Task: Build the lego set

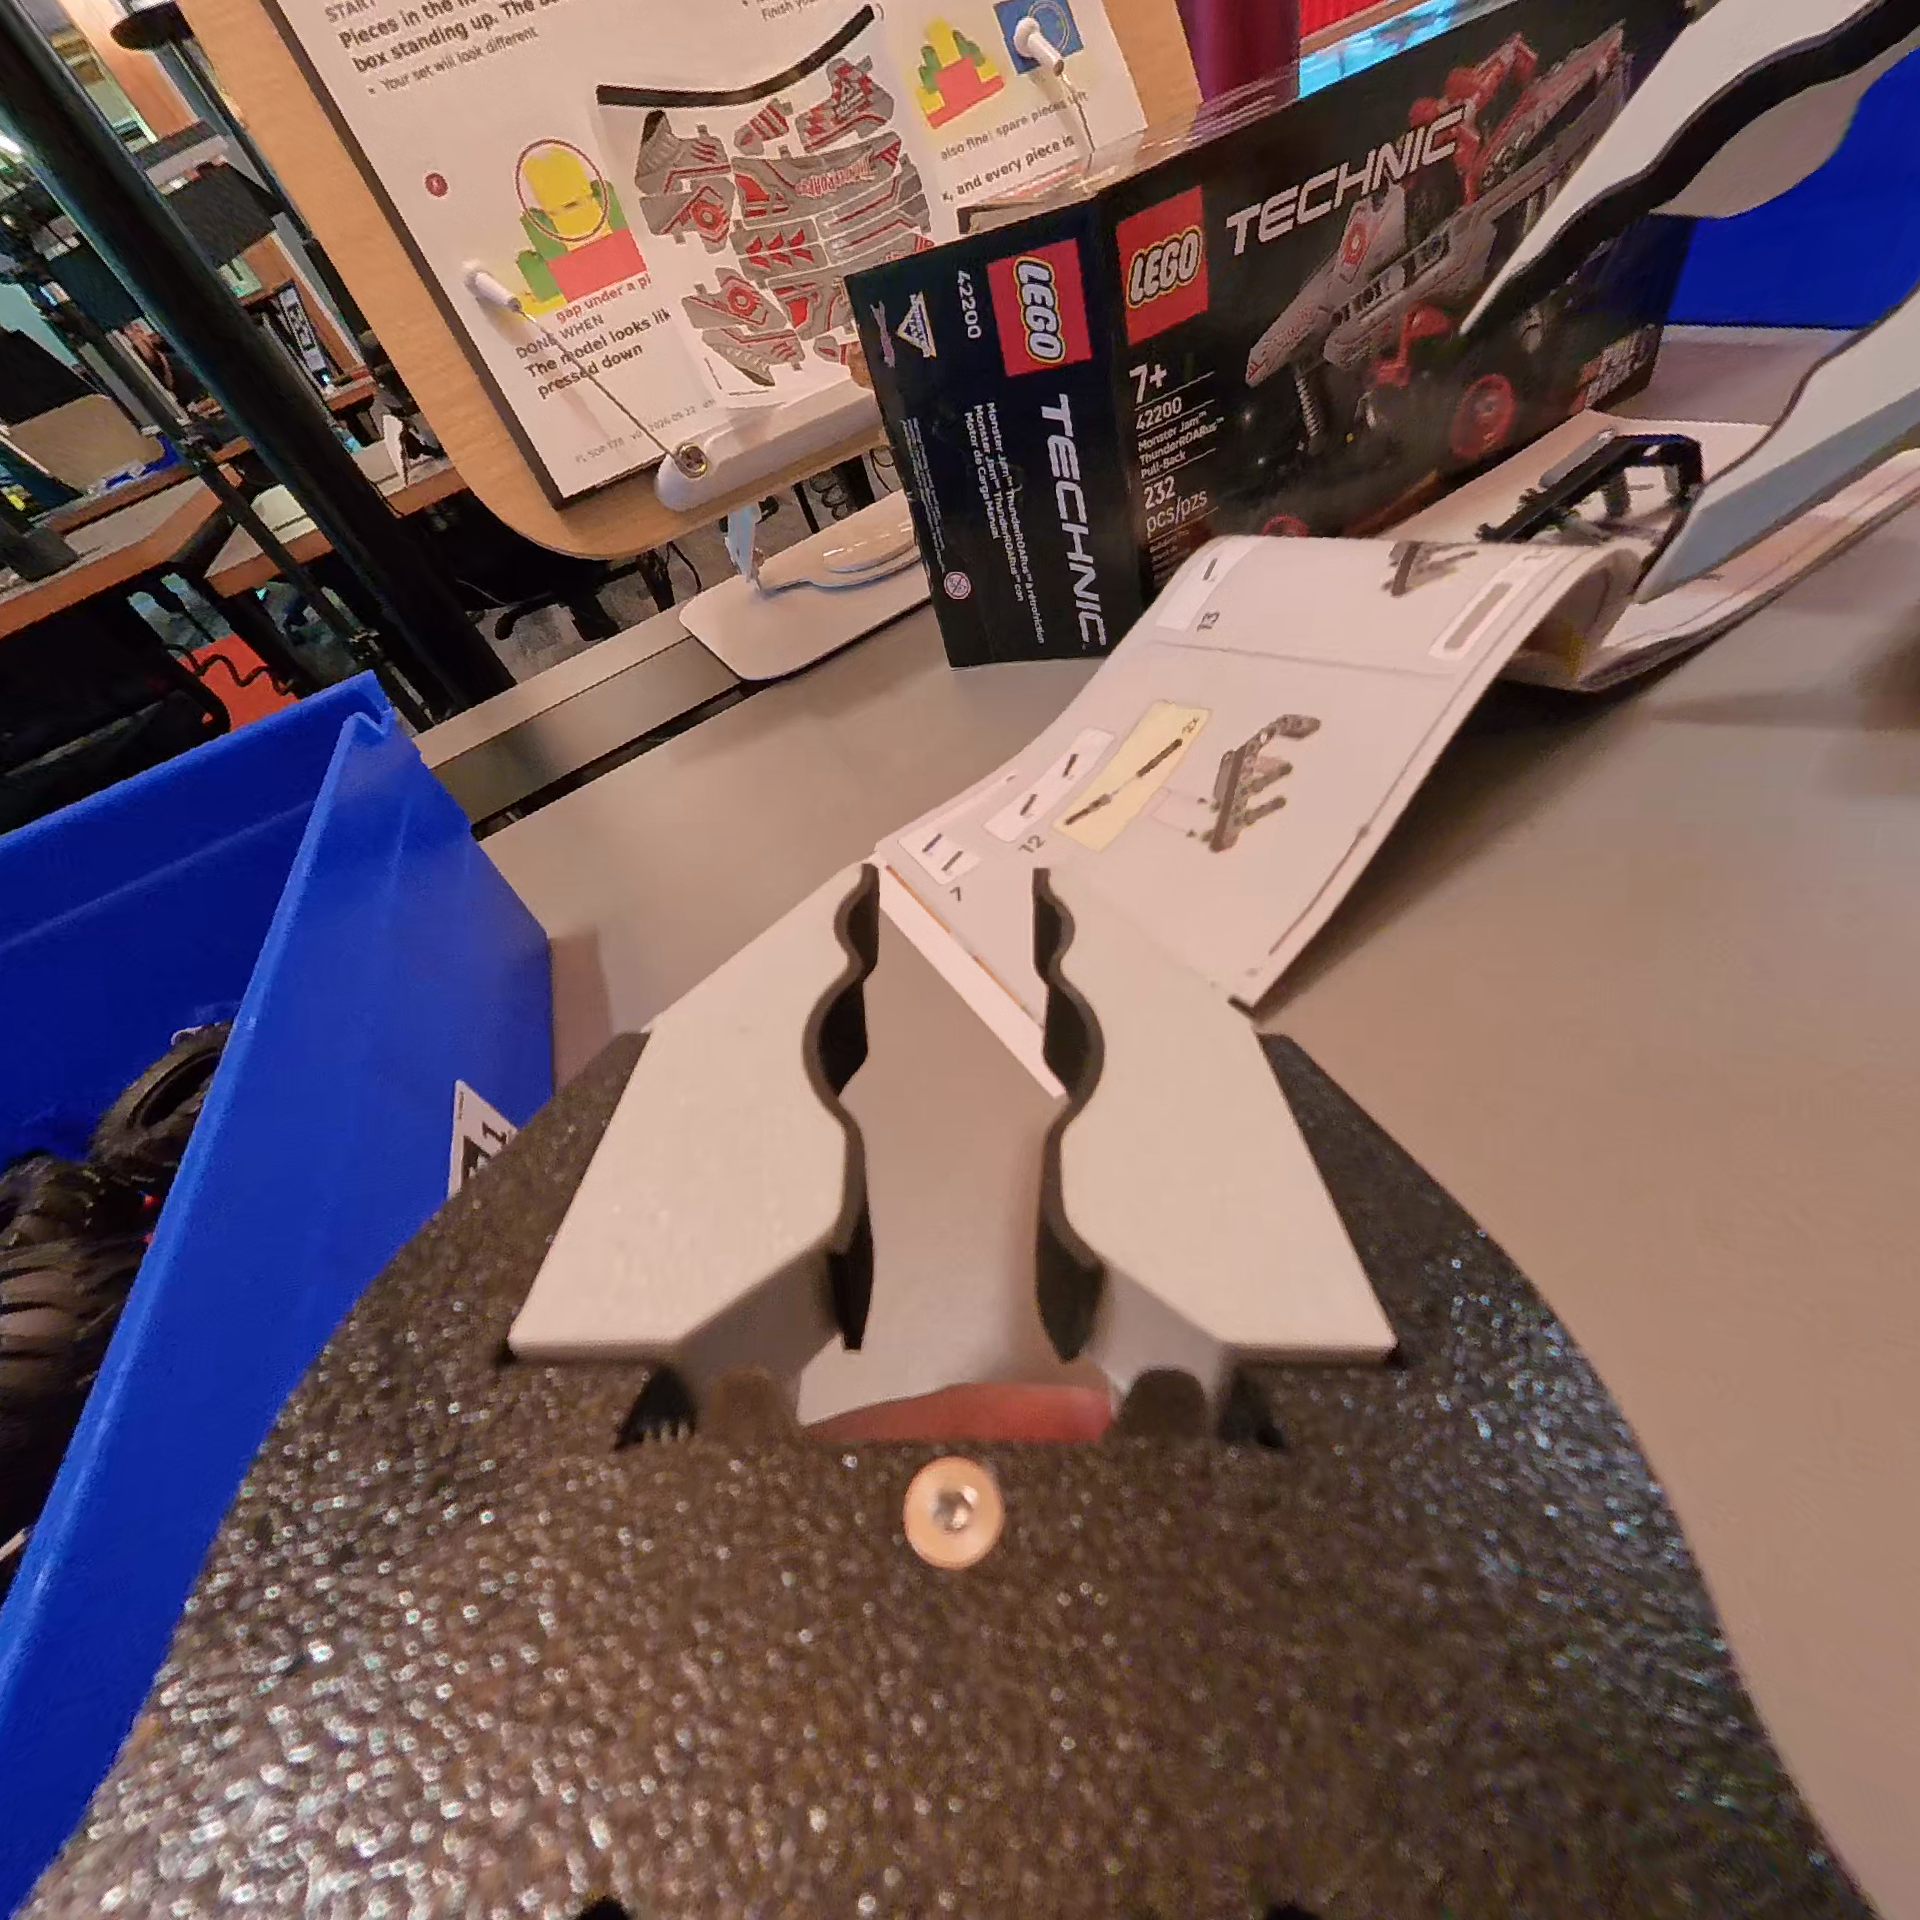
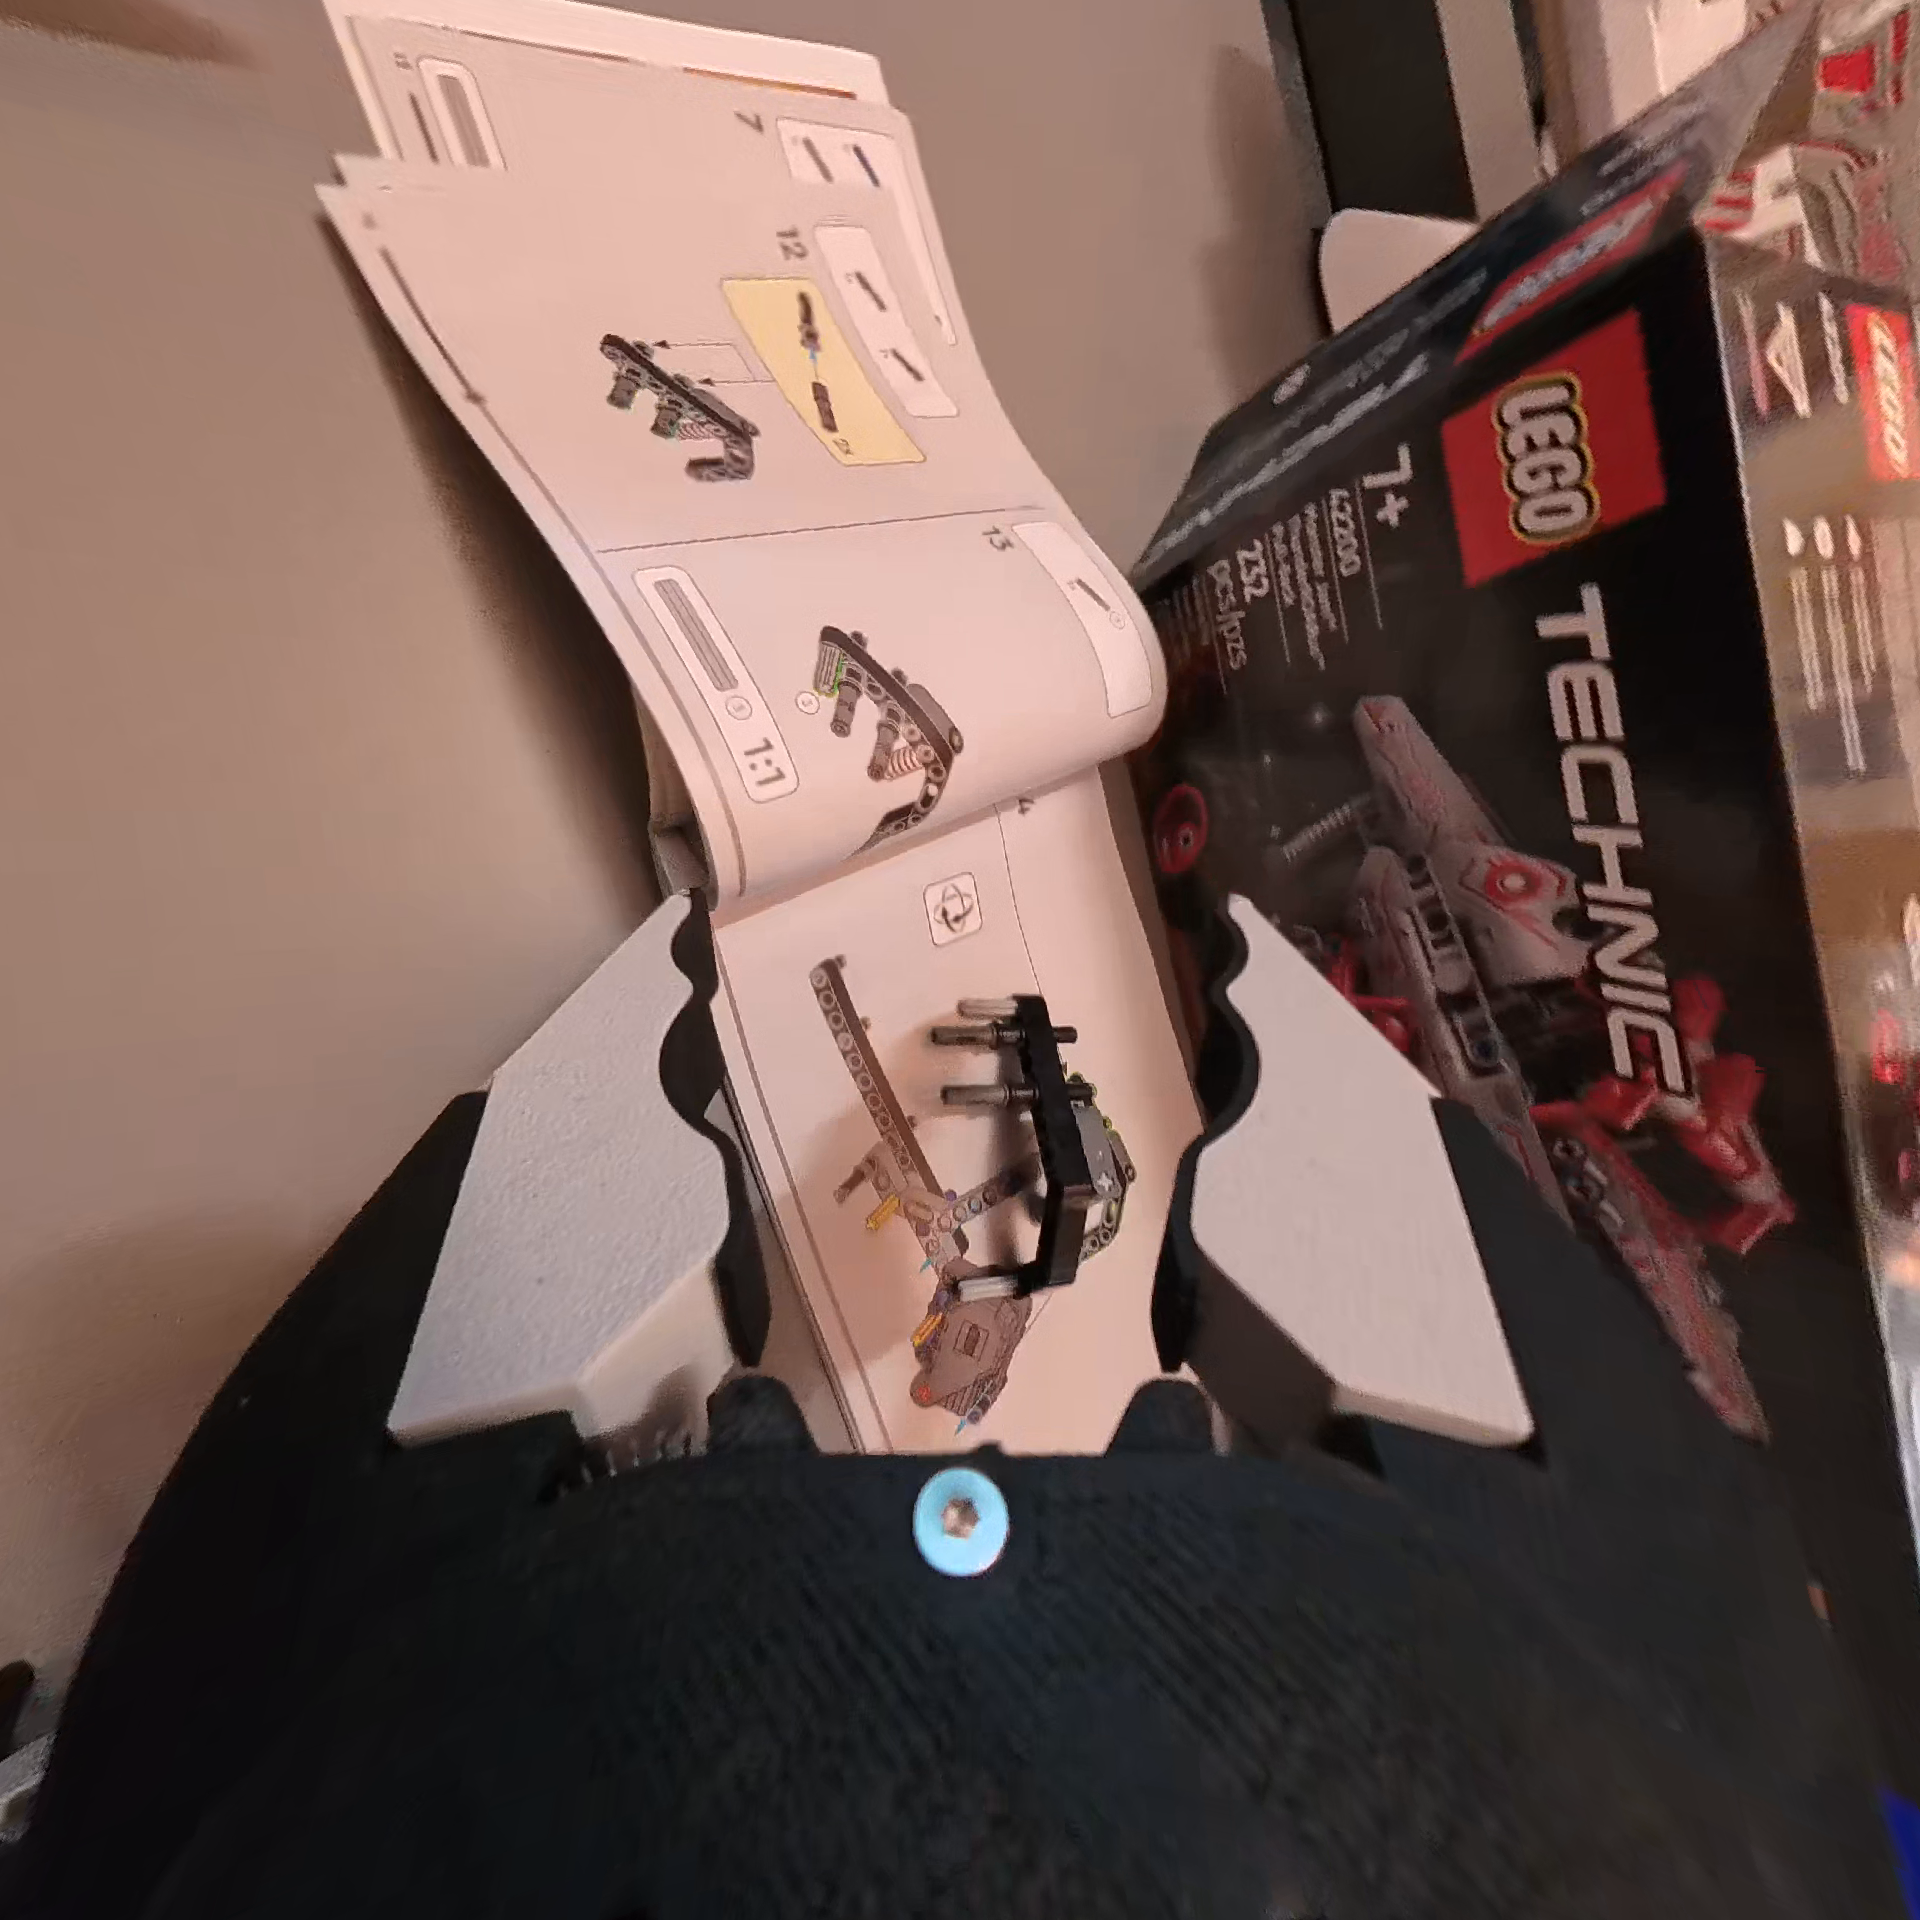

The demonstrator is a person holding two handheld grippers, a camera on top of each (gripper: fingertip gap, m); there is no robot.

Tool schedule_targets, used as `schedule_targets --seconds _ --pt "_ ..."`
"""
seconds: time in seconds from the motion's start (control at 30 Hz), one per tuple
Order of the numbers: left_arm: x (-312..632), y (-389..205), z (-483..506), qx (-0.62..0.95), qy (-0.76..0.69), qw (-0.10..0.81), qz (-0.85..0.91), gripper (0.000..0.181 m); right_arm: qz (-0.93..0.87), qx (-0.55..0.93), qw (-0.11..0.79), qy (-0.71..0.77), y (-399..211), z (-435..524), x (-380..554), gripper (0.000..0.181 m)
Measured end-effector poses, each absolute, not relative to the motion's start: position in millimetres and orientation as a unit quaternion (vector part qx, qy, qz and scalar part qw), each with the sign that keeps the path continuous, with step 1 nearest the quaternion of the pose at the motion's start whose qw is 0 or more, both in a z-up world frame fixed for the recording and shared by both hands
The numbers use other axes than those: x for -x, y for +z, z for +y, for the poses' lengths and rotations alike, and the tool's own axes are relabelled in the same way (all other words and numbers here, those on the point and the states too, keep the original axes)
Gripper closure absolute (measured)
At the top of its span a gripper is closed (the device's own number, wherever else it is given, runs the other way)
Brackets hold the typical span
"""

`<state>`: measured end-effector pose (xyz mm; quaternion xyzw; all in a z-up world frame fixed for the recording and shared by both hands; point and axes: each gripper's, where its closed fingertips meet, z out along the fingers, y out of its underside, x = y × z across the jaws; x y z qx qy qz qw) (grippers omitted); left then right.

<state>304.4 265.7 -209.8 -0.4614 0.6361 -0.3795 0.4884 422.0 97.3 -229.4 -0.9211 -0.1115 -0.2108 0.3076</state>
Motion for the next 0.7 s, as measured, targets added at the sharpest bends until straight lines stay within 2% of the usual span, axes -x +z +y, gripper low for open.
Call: schedule_targets --seconds 0.07,0.13,0.27,0.37,0.53,0.7 --pt "-304 -210 266 0.461 -0.380 0.489 0.636 0.154 -0.089 0.920 0.311 -0.220 -228 90 -429 0.091" --pt "-304 -209 266 0.461 -0.381 0.490 0.634 0.154 -0.048 0.916 0.316 -0.240 -223 76 -441 0.104" --pt "-304 -211 264 0.459 -0.381 0.484 0.640 0.154 0.042 0.911 0.360 -0.195 -225 54 -447 0.099" --pt "-306 -216 261 0.454 -0.365 0.482 0.655 0.154 -0.003 0.909 0.379 -0.174 -224 64 -424 0.093" --pt "-308 -221 256 0.440 -0.338 0.491 0.672 0.154 -0.112 0.906 0.356 -0.198 -228 110 -392 0.086" --pt "-309 -222 253 0.419 -0.324 0.505 0.681 0.154 -0.125 0.906 0.335 -0.227 -235 130 -405 0.088"
